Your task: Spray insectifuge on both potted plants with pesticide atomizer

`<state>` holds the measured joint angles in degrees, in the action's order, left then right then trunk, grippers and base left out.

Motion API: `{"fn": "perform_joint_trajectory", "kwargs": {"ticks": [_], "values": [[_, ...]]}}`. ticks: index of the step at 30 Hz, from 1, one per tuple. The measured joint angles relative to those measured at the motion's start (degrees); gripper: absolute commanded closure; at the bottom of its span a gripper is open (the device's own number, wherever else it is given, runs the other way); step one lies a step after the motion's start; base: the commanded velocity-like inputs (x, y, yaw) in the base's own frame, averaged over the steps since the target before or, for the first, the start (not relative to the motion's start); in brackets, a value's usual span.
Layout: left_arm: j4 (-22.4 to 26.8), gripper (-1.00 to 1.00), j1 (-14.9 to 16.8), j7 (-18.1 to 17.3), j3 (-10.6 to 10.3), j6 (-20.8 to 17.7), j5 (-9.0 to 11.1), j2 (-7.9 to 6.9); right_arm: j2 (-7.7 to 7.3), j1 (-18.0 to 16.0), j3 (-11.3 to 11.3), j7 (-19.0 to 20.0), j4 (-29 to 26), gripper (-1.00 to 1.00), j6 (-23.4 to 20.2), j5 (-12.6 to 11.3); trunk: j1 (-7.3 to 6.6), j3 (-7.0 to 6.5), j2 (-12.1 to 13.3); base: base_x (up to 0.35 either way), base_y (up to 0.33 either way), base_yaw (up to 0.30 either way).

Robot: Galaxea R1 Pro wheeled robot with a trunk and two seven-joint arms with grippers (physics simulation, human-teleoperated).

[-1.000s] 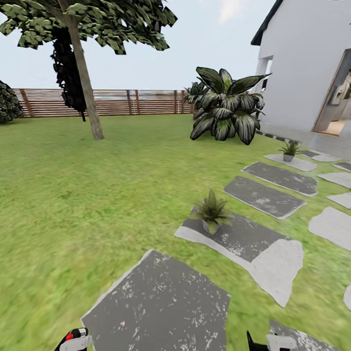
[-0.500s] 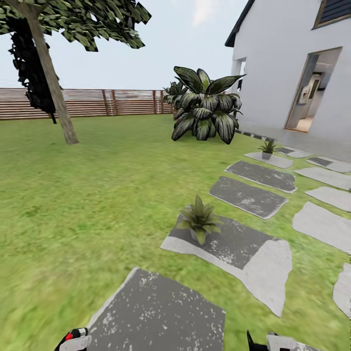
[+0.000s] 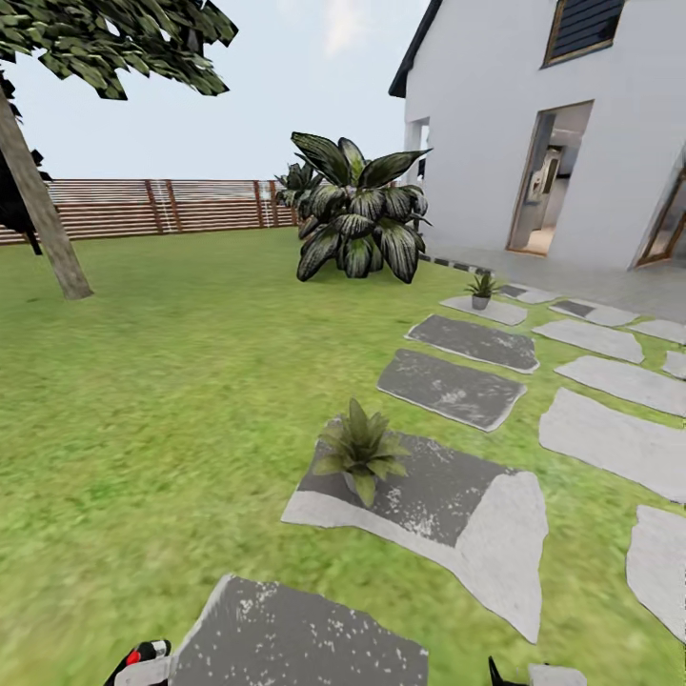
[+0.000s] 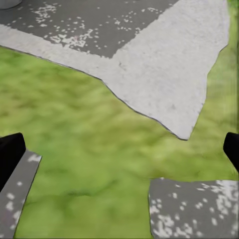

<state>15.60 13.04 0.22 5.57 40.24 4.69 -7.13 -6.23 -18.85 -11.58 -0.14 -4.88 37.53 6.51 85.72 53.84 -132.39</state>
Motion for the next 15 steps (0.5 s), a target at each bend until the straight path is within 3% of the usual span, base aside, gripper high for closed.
{"fn": "perform_joint_trajectory", "kwargs": {"ticks": [6, 12, 15], "values": [[0.0, 1.00, -0.1, 0.0, 0.0, 0.0, 0.0, -0.25, 0.15, 0.0, 0.1, 0.2, 0.3, -1.00, 0.0, 0.1, 0.00, 0.00, 0.0, 0.310, -0.108, -0.044], [0.0, 1.00, -0.1, -0.4, -0.3, 0.0, -0.8, 0.40, 0.22, 0.0, 0.1, 0.0, 0.4, -1.00, 0.1, 0.2, 0.00, 0.00, 0.0, 0.301, -0.131, -0.004], [0.0, 1.00, -0.1, -0.3, 0.1, 0.0, -0.3, -0.10, 0.28, 0.0, 0.2, 0.0, 0.3, -1.00, 0.1, 0.2, 0.00, -0.01, 0.0, 0.312, -0.086, 0.000]]}}
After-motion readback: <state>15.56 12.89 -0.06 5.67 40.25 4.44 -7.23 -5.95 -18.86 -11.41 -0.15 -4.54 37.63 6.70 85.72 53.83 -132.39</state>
